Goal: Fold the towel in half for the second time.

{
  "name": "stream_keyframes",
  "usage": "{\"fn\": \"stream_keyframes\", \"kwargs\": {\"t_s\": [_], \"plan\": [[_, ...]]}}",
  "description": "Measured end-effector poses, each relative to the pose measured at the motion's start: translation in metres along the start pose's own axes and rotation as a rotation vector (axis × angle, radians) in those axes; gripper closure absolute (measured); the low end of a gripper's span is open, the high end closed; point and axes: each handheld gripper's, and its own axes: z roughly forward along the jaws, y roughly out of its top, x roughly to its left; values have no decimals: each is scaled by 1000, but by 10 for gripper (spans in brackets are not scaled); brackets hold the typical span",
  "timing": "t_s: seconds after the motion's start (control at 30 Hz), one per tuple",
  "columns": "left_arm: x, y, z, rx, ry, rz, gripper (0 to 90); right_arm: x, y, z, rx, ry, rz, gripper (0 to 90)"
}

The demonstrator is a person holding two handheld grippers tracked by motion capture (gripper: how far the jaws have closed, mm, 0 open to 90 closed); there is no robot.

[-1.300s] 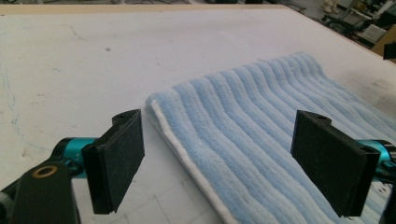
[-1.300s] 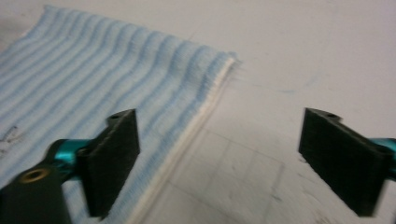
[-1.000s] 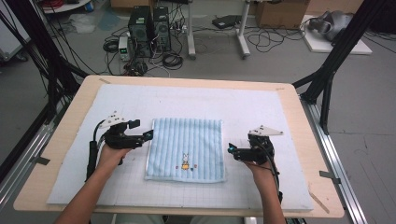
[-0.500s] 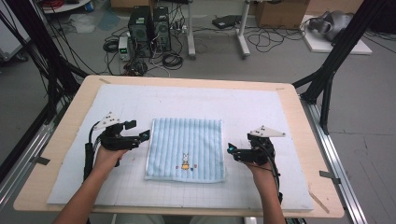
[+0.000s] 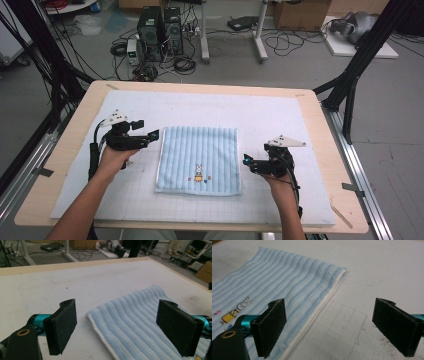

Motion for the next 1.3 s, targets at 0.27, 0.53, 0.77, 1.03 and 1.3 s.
{"fn": "stream_keyframes", "kwargs": {"t_s": [0.27,0.53,0.77,1.03,1.3], "plan": [[6,-2,18,16,132,-11,240,3,-1,-5,-7,11,1,113],[12,1,42,68,126,-5,250,1,0,-8,-2,11,9,112],[20,-12,66,129,124,-90,340,3,-1,-8,9,22,0,113],[16,-24,84,185,152,-78,476,4,-1,-8,17,24,9,114],[6,-25,87,197,138,25,748,6,4,4,36,26,11,150]]}}
